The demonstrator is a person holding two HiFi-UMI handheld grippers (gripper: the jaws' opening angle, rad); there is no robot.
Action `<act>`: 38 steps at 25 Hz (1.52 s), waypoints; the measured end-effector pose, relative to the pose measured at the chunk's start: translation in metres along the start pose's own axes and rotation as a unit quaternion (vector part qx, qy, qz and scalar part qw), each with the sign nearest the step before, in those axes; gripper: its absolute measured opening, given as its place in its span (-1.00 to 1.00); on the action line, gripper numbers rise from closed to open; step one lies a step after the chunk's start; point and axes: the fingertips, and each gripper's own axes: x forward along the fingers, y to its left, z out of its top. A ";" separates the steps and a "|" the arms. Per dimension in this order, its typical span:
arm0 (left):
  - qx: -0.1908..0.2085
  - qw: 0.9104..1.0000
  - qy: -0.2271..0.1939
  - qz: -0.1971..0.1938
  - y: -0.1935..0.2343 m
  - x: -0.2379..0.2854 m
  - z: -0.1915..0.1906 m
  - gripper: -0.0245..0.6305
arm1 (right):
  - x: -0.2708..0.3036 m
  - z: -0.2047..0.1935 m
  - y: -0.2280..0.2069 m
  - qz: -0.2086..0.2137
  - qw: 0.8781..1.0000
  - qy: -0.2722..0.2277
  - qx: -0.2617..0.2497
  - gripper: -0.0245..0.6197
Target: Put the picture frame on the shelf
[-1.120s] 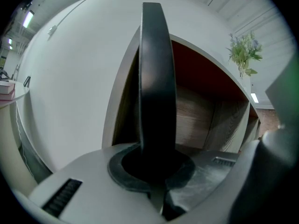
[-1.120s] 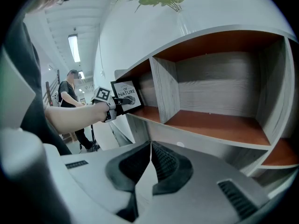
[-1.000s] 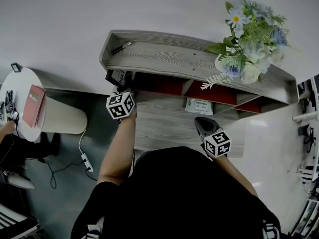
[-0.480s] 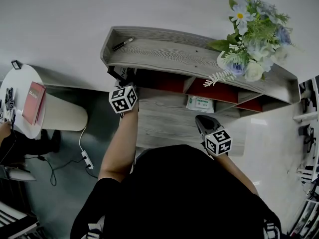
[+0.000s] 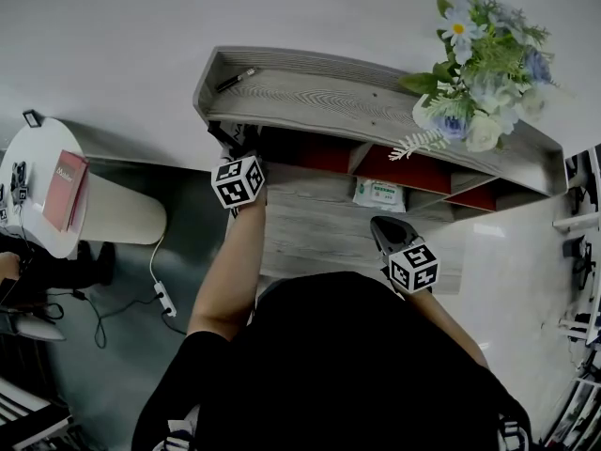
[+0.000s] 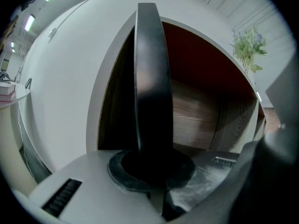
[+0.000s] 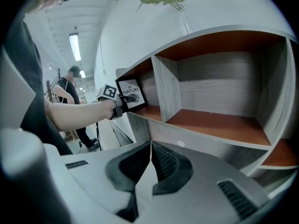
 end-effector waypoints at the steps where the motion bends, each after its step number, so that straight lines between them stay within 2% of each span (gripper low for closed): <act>1: -0.001 1.000 0.000 0.000 0.000 0.000 0.000 -0.84 | 0.000 0.000 0.001 0.000 1.000 0.000 0.000 -0.87; 38: -0.012 1.000 -0.002 -0.016 -0.004 -0.020 -0.004 -0.83 | -0.008 -0.007 0.012 0.010 1.000 -0.007 -0.004 -0.87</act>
